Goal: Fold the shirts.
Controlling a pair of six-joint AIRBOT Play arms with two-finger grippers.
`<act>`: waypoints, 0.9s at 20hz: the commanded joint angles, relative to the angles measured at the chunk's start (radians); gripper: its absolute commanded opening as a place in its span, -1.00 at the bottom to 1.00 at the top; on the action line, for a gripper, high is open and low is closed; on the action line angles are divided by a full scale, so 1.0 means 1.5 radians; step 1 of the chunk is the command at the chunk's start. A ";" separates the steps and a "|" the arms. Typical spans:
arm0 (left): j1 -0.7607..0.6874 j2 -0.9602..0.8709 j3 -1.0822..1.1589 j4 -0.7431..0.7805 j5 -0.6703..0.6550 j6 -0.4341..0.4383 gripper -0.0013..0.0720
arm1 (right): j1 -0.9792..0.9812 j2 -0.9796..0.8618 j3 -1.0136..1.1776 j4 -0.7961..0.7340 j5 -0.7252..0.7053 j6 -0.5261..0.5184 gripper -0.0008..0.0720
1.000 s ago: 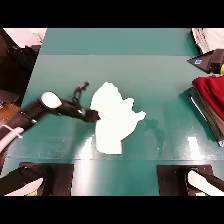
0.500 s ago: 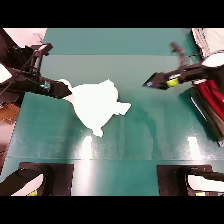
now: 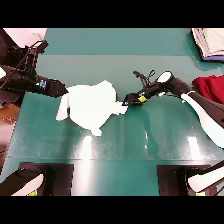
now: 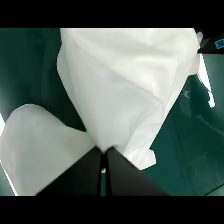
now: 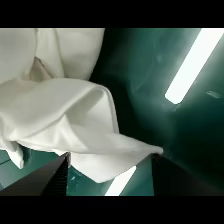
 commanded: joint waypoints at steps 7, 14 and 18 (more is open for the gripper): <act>0.001 0.001 0.001 0.001 -0.001 0.000 -0.90 | 0.007 -0.009 0.000 -0.001 -0.019 -0.005 -0.95; 0.001 0.001 0.024 -0.006 -0.001 0.000 -0.90 | -0.069 0.154 0.001 -0.041 -0.056 -0.004 -0.96; 0.001 0.001 0.209 -0.003 0.007 0.000 -0.90 | -0.168 0.304 0.070 -0.148 -0.031 0.027 -0.96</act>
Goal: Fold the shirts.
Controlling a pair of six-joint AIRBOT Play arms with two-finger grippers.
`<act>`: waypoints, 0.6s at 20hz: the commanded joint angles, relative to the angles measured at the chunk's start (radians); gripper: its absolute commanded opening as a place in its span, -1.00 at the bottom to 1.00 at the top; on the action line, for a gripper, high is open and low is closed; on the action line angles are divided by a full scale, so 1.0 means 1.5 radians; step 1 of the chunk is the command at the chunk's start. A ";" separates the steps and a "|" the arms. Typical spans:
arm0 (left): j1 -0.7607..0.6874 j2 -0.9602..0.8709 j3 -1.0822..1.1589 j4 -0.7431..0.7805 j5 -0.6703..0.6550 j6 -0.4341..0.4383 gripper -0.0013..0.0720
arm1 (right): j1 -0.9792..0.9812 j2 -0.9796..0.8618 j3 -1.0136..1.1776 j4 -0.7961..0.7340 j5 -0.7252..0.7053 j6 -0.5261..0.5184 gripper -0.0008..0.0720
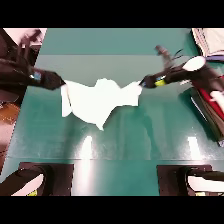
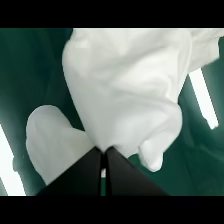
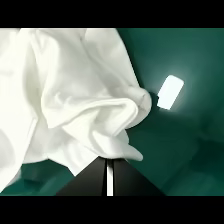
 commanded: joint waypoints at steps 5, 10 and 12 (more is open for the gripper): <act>0.001 0.001 0.386 0.000 0.019 0.000 -0.90 | -0.186 0.226 0.240 -0.103 0.025 0.037 -0.96; 0.001 0.021 0.480 -0.064 0.026 0.000 -0.90 | -0.284 0.331 0.336 -0.103 0.029 0.037 -0.96; 0.001 0.023 0.475 -0.065 0.004 0.001 -0.90 | -0.324 0.362 0.346 -0.102 0.029 0.048 -0.96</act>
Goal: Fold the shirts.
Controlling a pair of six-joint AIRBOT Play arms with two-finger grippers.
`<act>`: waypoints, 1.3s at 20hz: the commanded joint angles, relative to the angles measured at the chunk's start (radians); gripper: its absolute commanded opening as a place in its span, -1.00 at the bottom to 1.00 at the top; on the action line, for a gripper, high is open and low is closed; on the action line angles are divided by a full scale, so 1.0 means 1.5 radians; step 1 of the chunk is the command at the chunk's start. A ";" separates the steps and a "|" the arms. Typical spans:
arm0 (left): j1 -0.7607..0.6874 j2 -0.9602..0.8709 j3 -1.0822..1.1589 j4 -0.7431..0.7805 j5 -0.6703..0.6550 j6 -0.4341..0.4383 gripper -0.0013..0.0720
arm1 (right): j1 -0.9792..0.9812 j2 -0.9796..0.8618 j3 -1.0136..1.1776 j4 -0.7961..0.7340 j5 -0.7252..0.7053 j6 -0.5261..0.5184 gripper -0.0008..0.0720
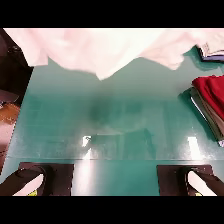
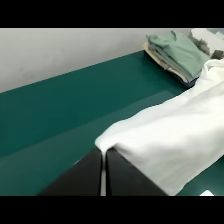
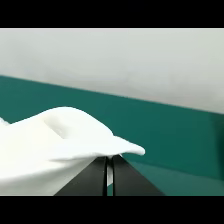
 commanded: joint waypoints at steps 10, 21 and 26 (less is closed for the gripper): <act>0.001 -0.099 -0.388 0.003 -0.037 0.014 -0.90 | 0.027 0.096 -0.347 -0.004 0.164 0.062 -0.96; 0.001 -0.273 -0.451 0.045 0.060 0.022 0.69 | 0.286 0.097 -0.715 -0.105 -0.018 0.190 -0.95; 0.001 -0.239 -0.373 0.170 -0.063 -0.004 0.69 | 0.285 0.098 -0.715 -0.183 0.089 0.193 -0.95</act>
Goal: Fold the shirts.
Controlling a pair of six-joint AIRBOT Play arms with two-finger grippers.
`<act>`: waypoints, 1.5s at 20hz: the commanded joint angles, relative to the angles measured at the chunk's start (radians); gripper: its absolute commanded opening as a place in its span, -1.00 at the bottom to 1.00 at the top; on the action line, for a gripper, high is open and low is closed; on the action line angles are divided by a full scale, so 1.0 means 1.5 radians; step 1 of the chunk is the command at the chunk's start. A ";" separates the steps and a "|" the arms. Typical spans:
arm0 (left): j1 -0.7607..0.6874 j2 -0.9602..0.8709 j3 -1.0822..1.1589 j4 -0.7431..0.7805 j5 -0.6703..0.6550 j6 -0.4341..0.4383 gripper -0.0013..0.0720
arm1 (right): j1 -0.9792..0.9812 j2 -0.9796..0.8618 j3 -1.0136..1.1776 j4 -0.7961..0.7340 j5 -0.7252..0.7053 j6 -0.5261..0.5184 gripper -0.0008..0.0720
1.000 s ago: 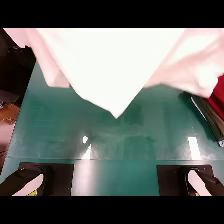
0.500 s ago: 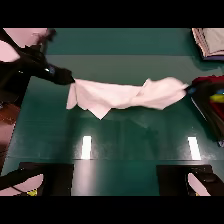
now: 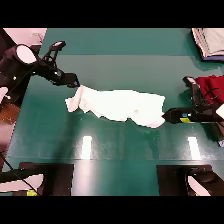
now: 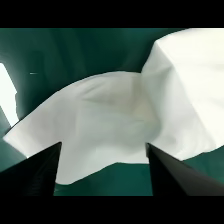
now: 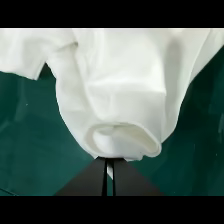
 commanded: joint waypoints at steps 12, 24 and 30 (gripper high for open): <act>0.000 0.176 -0.413 -0.280 0.141 -0.031 0.69 | 0.006 0.000 -0.008 -0.064 -0.032 0.013 -0.95; -0.001 0.126 -0.446 -0.350 0.387 0.022 0.76 | 0.006 0.000 -0.009 -0.060 -0.030 0.038 -0.94; -0.001 0.103 -0.443 -0.408 0.403 0.090 -0.47 | 0.006 0.000 -0.009 -0.061 -0.024 0.054 -0.95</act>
